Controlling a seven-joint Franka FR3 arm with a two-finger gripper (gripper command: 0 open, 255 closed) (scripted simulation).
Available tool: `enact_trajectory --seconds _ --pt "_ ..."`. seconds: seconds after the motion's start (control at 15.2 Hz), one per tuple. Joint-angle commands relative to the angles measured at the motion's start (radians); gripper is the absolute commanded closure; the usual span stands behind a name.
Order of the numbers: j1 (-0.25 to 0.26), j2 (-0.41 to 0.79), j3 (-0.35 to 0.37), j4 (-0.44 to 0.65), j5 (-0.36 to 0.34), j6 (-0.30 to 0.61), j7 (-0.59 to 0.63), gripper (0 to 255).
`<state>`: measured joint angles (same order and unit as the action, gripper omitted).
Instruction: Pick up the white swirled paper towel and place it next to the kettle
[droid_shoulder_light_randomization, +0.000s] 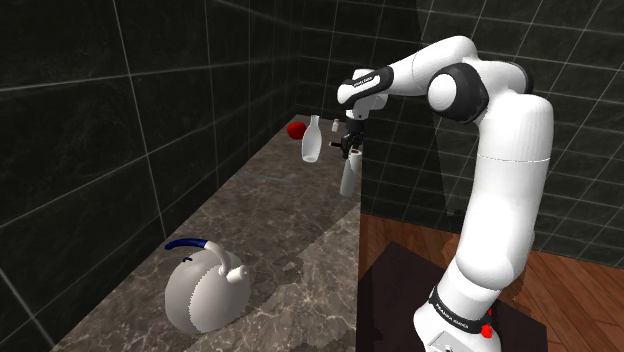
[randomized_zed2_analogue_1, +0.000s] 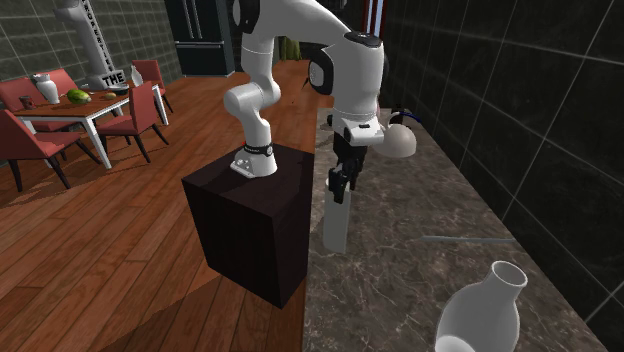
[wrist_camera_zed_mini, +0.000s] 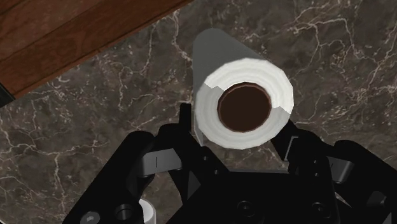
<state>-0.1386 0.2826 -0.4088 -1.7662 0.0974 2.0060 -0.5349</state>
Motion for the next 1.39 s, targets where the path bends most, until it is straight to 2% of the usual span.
enact_trajectory --seconds 0.0,0.46,1.32 --pt "0.000 0.000 0.000 0.000 0.000 0.000 0.000 255" --pt "0.000 0.000 0.000 0.000 0.000 0.000 0.000 255" --pt "0.001 -0.039 -0.007 0.125 -0.020 -0.161 0.011 255"
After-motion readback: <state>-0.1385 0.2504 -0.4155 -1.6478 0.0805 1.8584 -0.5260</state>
